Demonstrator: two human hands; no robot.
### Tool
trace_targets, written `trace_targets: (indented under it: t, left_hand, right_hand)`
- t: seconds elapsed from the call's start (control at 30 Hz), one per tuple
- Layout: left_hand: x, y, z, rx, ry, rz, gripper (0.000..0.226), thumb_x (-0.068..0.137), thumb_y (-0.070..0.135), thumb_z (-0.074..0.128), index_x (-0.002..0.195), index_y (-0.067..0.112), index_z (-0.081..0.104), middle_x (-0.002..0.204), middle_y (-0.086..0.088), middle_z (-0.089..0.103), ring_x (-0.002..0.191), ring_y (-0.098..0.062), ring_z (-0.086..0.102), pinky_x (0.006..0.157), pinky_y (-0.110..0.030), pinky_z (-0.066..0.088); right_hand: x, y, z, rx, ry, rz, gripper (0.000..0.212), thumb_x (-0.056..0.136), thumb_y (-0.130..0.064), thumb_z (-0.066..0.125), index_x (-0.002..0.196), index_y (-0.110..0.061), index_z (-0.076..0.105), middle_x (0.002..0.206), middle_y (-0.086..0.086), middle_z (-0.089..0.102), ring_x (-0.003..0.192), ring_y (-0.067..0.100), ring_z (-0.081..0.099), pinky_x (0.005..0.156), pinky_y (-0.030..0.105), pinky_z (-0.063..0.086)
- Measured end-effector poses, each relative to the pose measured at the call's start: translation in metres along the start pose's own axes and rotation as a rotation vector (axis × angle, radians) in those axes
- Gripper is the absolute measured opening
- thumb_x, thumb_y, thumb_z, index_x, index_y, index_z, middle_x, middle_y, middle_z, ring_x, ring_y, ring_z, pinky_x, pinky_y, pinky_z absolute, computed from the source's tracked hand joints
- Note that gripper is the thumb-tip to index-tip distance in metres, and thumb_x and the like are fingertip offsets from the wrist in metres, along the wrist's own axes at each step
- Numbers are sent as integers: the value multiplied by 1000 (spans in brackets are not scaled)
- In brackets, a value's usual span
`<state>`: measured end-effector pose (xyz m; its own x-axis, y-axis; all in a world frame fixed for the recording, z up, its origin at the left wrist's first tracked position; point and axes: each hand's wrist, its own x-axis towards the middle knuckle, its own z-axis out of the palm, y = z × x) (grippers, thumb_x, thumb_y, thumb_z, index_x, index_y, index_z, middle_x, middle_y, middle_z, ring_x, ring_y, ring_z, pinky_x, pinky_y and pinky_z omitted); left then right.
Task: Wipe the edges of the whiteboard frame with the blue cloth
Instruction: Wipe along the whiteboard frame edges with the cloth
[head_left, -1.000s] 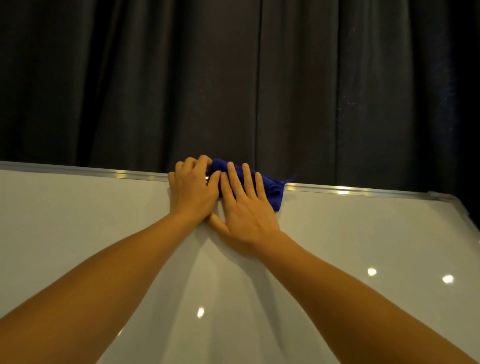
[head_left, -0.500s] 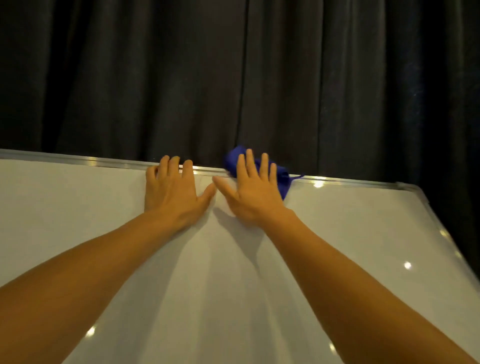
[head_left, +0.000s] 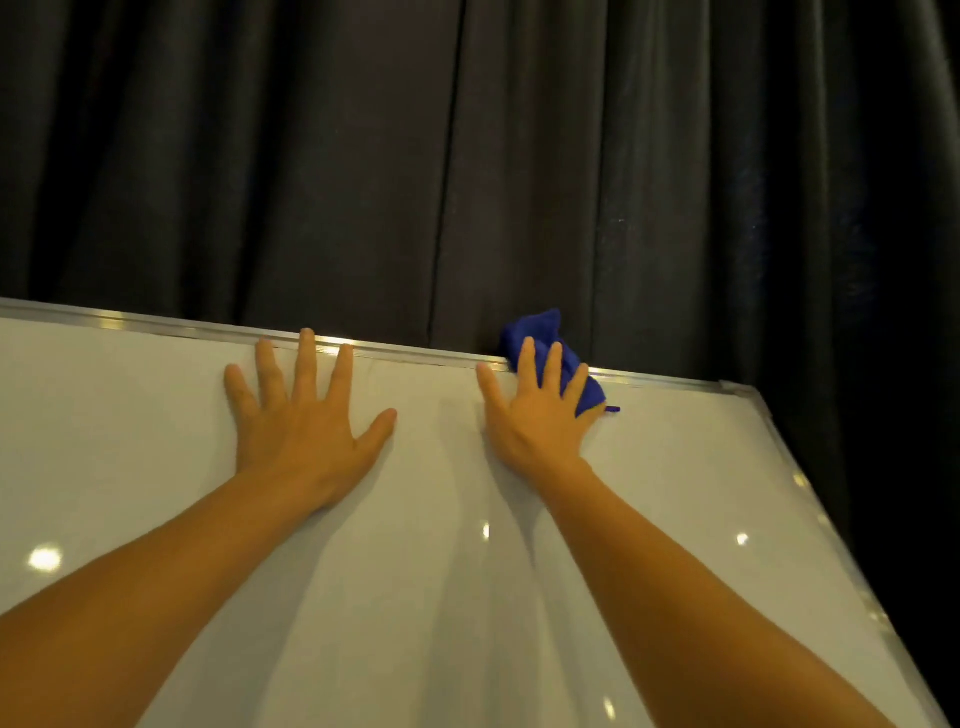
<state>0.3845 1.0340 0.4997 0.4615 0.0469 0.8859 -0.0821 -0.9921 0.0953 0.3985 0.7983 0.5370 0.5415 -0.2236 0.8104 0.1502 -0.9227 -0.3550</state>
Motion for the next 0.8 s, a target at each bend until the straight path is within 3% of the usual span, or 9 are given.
trace_targets:
  t: [0.07, 0.13, 0.2, 0.27, 0.33, 0.47, 0.53, 0.73, 0.8]
  left_hand:
    - [-1, 1, 1, 20, 5, -27, 99, 70, 86, -9, 152, 31, -13, 164, -8, -16, 149, -43, -10, 116, -65, -3]
    - [0, -1, -1, 52, -9, -54, 99, 71, 85, -4, 152, 30, -14, 164, -9, -15, 149, -43, -8, 117, -66, 1]
    - [-1, -4, -3, 66, -26, -59, 98, 72, 83, -1, 153, 30, -13, 164, -9, -15, 149, -43, -8, 118, -65, 2]
    - [-5, -4, -5, 24, -26, -36, 96, 75, 83, 0, 153, 29, -12, 164, -8, -15, 149, -42, -10, 118, -64, -1]
    - [-14, 0, -6, -7, -22, -8, 96, 74, 84, -5, 153, 30, -13, 164, -8, -17, 149, -41, -13, 118, -63, -5]
    - [-22, 16, -5, -20, -24, -26, 100, 67, 83, -11, 152, 29, -15, 164, -9, -17, 149, -41, -14, 117, -65, -6]
    - [-24, 23, -2, -32, -10, -57, 101, 68, 84, -9, 153, 29, -14, 164, -9, -15, 149, -42, -13, 116, -66, -6]
    - [-24, 23, 1, 81, -36, -172, 102, 68, 84, -6, 152, 28, -15, 165, -10, -11, 149, -43, -6, 116, -68, 4]
    - [-25, 21, 0, 65, -36, -139, 101, 68, 84, -9, 152, 28, -15, 165, -10, -11, 149, -44, -7, 116, -68, 3]
  right_hand:
    - [-13, -31, 13, 33, 0, -111, 82, 85, -80, 11, 154, -39, -4, 165, -4, -10, 148, 31, -22, 112, 63, -16]
    - [-27, -46, 18, -58, -49, -377, 82, 83, -83, 7, 153, -42, -3, 165, -9, -8, 148, 27, -22, 115, 61, -14]
    - [-25, -32, 6, -162, -113, -636, 74, 87, -79, 10, 152, -45, -4, 164, -13, -8, 148, 22, -21, 118, 58, -9]
    - [-7, 0, -13, -285, -130, -781, 68, 93, -72, 16, 152, -45, -4, 164, -14, -8, 150, 22, -17, 119, 53, -8]
    - [8, 35, -29, -320, -105, -645, 68, 96, -67, 21, 153, -41, -4, 164, -11, -9, 150, 24, -14, 120, 53, -4]
    - [6, 41, -23, 14, -21, 10, 69, 98, -64, 17, 156, -32, -2, 165, -3, -9, 150, 27, -15, 118, 55, -7]
    - [0, 14, -11, 128, 23, 46, 66, 99, -60, 16, 157, -29, 3, 166, -2, -4, 150, 28, -13, 118, 56, -7]
    - [-24, -8, -5, -150, -148, -695, 66, 94, -68, 10, 154, -41, 3, 164, -13, 0, 151, 21, -10, 119, 46, -4]
    - [-6, 21, -18, -255, -156, -786, 65, 96, -66, 19, 153, -42, -1, 164, -11, -4, 151, 23, -11, 119, 45, -4]
